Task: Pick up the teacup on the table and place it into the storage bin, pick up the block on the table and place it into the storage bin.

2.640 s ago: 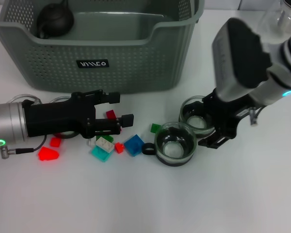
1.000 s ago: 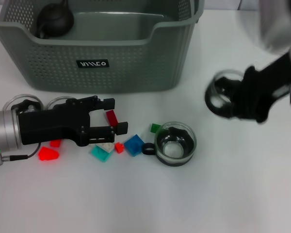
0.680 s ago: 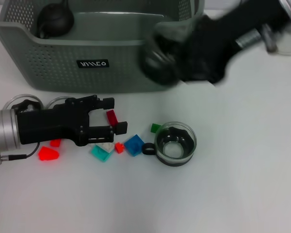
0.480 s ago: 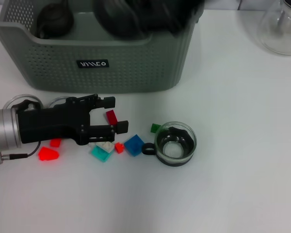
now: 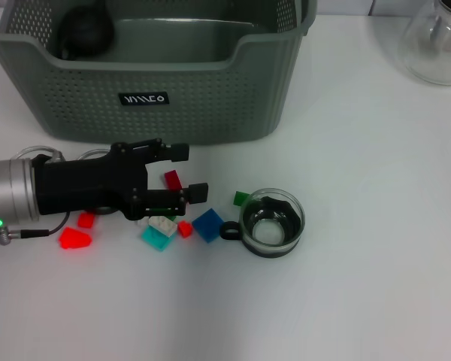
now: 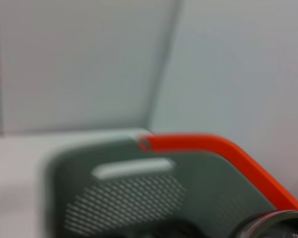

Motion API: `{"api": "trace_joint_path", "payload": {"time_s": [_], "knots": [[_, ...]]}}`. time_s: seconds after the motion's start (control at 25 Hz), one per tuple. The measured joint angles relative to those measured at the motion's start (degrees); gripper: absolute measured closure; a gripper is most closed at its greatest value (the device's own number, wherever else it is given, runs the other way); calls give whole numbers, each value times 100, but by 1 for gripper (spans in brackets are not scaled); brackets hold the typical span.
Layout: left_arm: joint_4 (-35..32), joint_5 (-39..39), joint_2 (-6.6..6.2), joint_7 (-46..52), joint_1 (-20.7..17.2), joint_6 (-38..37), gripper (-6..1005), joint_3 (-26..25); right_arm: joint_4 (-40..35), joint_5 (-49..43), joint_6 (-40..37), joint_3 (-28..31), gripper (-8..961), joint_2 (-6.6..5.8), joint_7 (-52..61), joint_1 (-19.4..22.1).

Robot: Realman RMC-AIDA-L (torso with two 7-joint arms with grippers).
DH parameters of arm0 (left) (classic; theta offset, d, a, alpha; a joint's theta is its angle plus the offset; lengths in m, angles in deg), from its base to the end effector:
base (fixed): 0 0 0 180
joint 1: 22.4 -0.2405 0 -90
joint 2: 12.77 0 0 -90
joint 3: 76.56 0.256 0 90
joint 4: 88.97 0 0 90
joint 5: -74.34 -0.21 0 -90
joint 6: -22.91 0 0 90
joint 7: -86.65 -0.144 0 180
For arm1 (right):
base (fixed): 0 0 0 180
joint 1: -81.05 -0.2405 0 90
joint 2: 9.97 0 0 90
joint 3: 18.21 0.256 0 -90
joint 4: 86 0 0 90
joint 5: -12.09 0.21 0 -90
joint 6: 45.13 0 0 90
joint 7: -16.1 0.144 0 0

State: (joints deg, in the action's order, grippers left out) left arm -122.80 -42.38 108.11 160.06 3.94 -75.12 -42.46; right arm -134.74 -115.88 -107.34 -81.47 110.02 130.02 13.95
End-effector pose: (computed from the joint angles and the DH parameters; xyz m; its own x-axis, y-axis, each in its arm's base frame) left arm -0.2730 0.2856 -0.0142 0.7269 0.3611 0.5842 0.4590 -0.8881 -0.0223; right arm -0.0065 0.4603 -0.0249 0.9794 -0.0449 -0.1967 -0.1196 -0.9144 -0.3868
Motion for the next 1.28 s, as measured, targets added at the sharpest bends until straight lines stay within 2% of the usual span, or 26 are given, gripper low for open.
{"api": "trace_joint_path", "payload": {"time_s": [0.04, 0.08, 0.12, 0.2, 0.44, 0.72, 1.28], "knots": [[-11, 1, 3, -3, 16, -2, 160, 9, 277, -62, 351, -78, 873, 8, -110, -76], [-21, 1, 4, -5, 21, -3, 161, 12, 893, -130, 1029, -286, 873, 23, -362, -247], [-37, 1, 8, -7, 31, -8, 161, 14, 893, -130, 1029, -286, 872, 23, -362, -247], [-48, 1, 10, -8, 40, -15, 162, 5, 1362, -138, 1571, -502, 870, 39, -551, -363], [-53, 1, 19, -64, 65, -18, 164, -12, 1973, -106, 2720, -1525, 864, 95, -694, -429], [-24, 1, 23, -72, 57, 4, 163, -17, 2183, -131, 2981, -2140, 858, 104, -652, -399], [-10, 1, 32, -72, 49, -23, 165, -17, 2287, -140, 3164, -2214, 845, 89, -658, -331]]}}
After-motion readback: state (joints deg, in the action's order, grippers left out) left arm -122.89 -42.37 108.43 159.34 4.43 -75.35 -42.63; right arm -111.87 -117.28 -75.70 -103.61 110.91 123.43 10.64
